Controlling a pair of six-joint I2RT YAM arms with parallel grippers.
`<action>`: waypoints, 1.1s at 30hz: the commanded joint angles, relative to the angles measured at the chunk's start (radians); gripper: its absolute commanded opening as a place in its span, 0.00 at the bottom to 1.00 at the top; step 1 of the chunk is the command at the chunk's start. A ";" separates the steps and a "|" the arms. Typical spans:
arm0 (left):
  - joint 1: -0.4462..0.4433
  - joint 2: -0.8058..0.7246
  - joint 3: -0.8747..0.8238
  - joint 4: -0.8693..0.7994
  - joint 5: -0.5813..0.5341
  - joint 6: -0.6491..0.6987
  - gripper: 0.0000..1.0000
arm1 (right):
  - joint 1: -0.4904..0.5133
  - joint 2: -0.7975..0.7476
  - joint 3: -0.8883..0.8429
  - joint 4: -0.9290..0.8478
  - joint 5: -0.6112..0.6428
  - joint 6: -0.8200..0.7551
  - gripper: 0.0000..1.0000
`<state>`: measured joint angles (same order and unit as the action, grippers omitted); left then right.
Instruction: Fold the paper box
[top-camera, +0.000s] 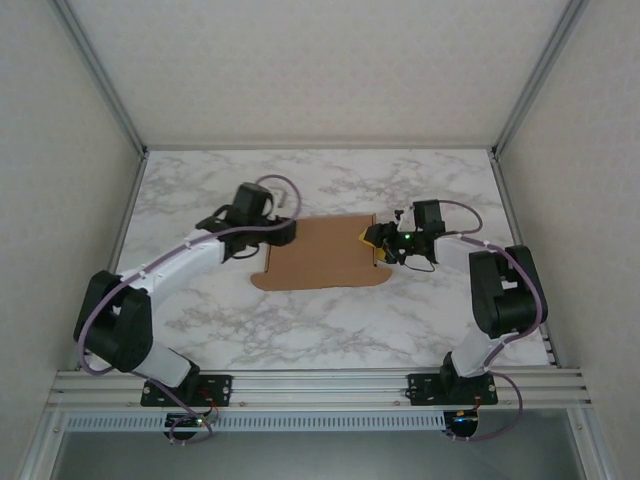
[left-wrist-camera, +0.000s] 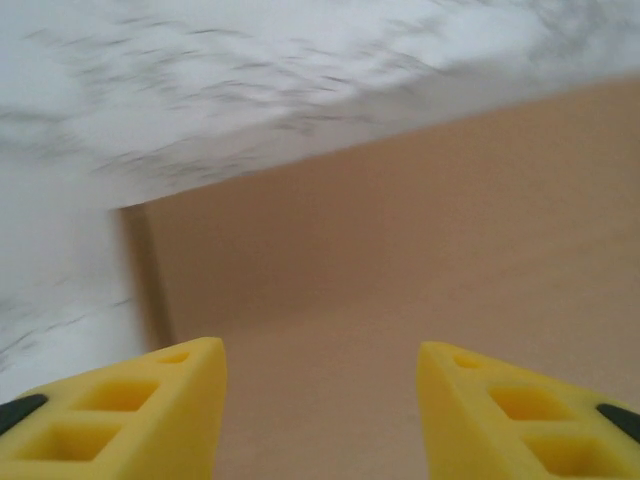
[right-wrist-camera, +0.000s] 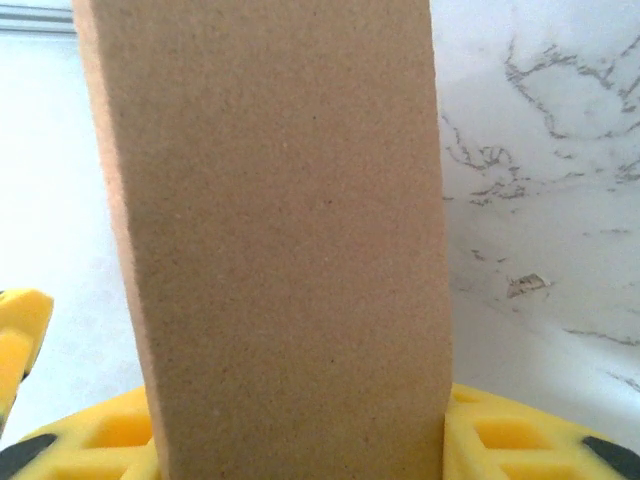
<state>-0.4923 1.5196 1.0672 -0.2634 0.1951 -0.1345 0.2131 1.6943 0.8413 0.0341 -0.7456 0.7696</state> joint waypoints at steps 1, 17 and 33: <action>-0.076 0.043 0.012 -0.063 -0.080 0.202 0.57 | 0.009 0.044 0.014 -0.067 0.058 -0.037 0.46; -0.267 -0.030 -0.152 0.153 -0.204 0.640 0.69 | 0.009 0.042 0.013 -0.075 0.058 -0.046 0.46; -0.325 0.017 -0.231 0.229 -0.194 0.599 0.70 | 0.012 0.026 0.007 -0.091 0.052 -0.037 0.46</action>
<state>-0.8078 1.5223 0.8642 -0.0490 0.0059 0.4740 0.2146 1.7115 0.8528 0.0296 -0.7597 0.7582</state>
